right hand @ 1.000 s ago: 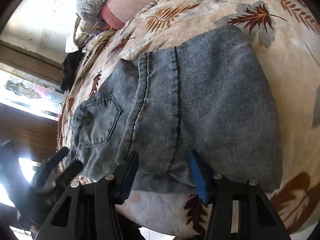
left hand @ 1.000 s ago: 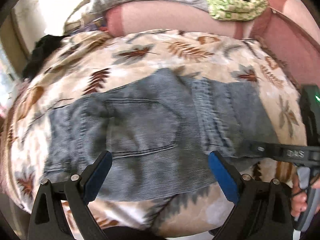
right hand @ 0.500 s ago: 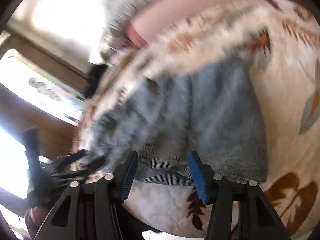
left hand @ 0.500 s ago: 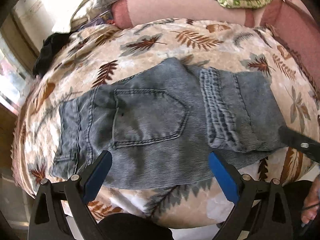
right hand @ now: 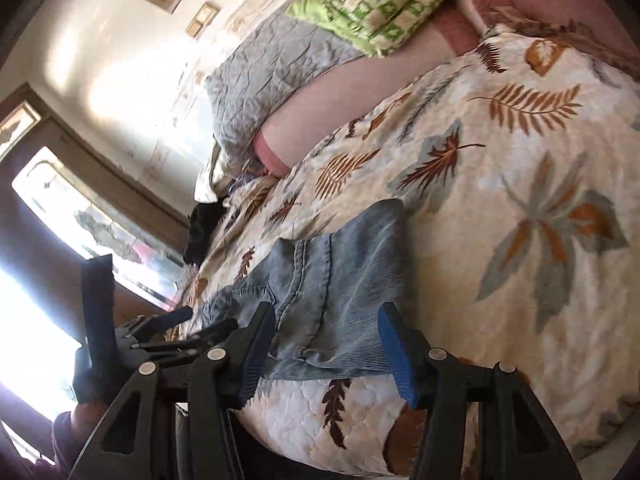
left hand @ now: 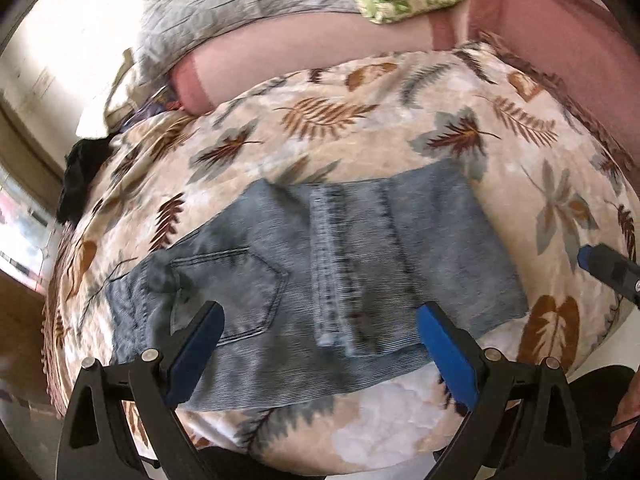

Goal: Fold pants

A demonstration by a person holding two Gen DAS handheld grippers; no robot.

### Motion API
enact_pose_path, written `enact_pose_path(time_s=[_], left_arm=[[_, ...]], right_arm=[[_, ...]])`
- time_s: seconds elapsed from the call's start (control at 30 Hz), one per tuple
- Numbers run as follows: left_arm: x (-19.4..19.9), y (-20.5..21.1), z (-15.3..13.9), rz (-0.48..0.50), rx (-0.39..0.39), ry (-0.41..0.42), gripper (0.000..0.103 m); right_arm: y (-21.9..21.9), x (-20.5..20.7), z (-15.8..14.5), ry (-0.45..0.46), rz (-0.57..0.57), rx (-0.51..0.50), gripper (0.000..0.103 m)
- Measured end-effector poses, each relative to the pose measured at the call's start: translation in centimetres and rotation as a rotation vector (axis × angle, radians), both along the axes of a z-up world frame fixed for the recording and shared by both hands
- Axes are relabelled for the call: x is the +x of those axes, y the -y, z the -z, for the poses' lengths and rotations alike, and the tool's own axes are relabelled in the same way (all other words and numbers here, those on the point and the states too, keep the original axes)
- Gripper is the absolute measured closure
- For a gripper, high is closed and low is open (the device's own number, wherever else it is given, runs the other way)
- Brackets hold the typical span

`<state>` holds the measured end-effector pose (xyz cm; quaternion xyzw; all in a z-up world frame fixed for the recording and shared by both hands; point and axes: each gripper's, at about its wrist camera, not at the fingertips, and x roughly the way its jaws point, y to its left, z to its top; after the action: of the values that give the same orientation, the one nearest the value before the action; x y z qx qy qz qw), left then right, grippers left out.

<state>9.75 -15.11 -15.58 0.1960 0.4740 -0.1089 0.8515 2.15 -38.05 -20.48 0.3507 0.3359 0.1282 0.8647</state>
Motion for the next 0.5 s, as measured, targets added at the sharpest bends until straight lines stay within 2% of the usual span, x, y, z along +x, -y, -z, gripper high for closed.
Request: enact_pose_path(time_s=[0.13, 0.27, 0.5], left_arm=[[0.0, 1.2, 0.1, 0.024, 0.016, 0.002, 0.006], [0.5, 0.6, -0.2, 0.009, 0.013, 0.013, 0.006], [1.7, -5.4, -1.3, -0.095, -0.033, 0.035, 0.006]], right_arm=[[0.5, 0.1, 0.1, 0.009, -0.003, 0.046, 0.046], [-0.6, 0.9, 0.2, -0.005, -0.032, 0.037, 0.046], [-3.6, 2.3, 0.2, -0.019, -0.087, -0.031, 0.046]])
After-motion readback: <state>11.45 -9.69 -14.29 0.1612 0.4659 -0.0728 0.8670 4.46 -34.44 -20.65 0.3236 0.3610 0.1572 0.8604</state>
